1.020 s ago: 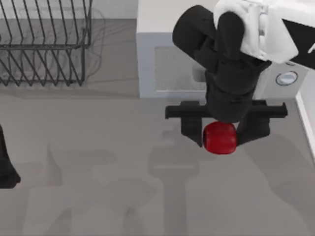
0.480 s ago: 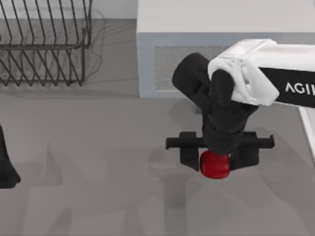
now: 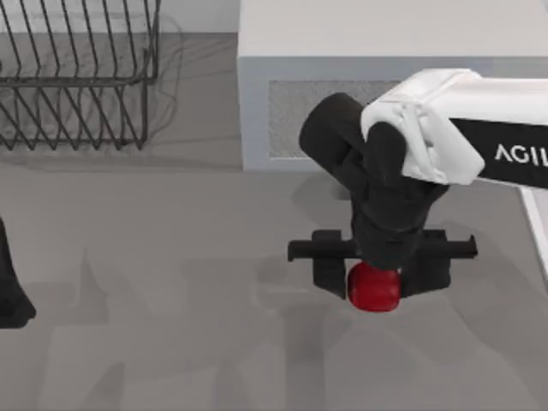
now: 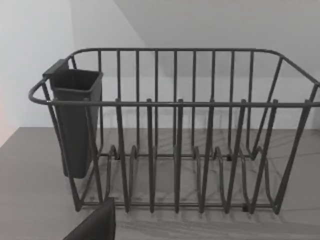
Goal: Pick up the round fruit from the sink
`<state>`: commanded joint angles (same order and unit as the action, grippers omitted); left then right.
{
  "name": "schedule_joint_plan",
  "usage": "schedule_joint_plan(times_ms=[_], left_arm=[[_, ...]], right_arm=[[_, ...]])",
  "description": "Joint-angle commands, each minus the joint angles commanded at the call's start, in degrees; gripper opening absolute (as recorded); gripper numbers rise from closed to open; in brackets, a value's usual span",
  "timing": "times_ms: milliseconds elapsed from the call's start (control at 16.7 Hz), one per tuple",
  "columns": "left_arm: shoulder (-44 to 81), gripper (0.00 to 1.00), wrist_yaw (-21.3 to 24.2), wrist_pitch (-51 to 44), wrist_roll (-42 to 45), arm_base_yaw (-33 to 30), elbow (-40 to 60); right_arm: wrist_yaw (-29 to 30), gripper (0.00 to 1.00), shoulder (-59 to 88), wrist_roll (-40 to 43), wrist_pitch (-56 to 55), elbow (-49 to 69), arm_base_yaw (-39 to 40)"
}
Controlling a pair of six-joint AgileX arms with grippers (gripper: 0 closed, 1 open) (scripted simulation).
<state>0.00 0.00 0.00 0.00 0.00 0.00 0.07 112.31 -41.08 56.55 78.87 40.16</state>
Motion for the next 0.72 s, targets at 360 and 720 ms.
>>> schedule_joint_plan(times_ms=[360, 720], left_arm=[[0.0, 1.0, 0.0, 0.0, 0.0, 0.0, 0.0], [0.0, 1.0, 0.0, 0.0, 0.0, 0.0, 0.0]], right_arm=[[0.0, 0.9, 0.0, 0.0, 0.0, 0.0, 0.0], [0.0, 1.0, 0.0, 0.0, 0.0, 0.0, 0.0]])
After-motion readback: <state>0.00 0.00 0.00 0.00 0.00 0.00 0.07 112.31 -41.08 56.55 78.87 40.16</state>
